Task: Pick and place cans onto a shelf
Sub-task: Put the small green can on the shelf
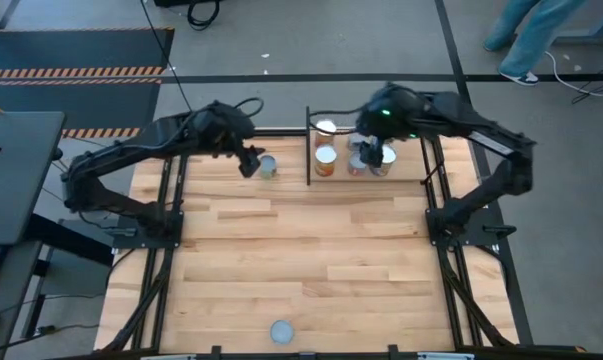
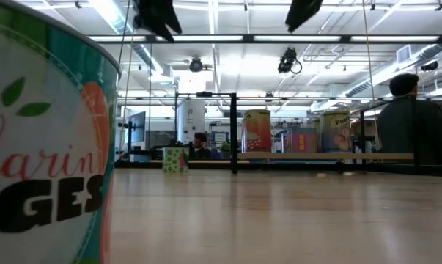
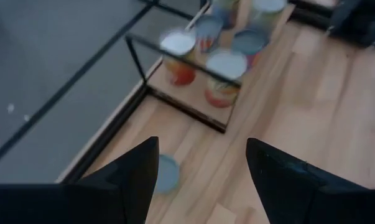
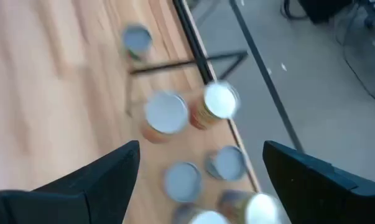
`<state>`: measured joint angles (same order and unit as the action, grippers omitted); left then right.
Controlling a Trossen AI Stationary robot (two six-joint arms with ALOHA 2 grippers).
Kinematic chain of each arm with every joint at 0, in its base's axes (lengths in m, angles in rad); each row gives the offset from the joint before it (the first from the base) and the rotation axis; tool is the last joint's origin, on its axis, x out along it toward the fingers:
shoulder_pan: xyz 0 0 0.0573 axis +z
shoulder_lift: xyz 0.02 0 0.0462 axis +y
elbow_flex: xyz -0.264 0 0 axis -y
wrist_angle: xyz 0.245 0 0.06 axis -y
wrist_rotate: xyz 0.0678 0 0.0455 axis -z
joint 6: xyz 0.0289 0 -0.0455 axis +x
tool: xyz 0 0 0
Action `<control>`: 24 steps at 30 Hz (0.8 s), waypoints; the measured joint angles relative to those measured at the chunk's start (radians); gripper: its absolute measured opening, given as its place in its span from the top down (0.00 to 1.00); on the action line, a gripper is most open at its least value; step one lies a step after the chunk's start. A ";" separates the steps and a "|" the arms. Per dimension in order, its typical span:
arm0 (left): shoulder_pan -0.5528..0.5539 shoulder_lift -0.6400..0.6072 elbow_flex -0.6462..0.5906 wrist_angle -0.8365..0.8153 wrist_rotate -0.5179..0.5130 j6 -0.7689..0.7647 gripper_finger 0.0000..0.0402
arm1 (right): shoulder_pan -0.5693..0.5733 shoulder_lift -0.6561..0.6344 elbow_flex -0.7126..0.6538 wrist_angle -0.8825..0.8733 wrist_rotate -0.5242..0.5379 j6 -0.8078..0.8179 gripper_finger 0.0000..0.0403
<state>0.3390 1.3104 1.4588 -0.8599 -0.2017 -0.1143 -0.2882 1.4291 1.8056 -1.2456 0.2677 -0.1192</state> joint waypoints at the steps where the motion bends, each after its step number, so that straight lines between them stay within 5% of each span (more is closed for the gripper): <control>1: 0.024 0.005 -0.024 0.024 0.024 0.000 0.38 | 0.022 -0.019 -0.002 0.000 0.000 0.028 0.14; 7: 0.149 0.011 -0.326 0.287 0.137 -0.006 0.37 | 0.157 -0.080 -0.019 -0.025 0.050 0.188 0.14; 14: 0.224 0.017 -0.643 0.650 0.213 -0.035 0.23 | 0.252 -0.065 -0.020 -0.046 0.127 0.273 0.14; 24: 0.233 0.154 -0.756 0.888 0.211 0.089 0.13 | 0.214 -0.007 -0.020 -0.006 0.134 0.180 0.14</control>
<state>0.5724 1.4643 0.7030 0.0281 0.0091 -0.0257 -0.0742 1.4225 1.7855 -1.2517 0.4019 0.0610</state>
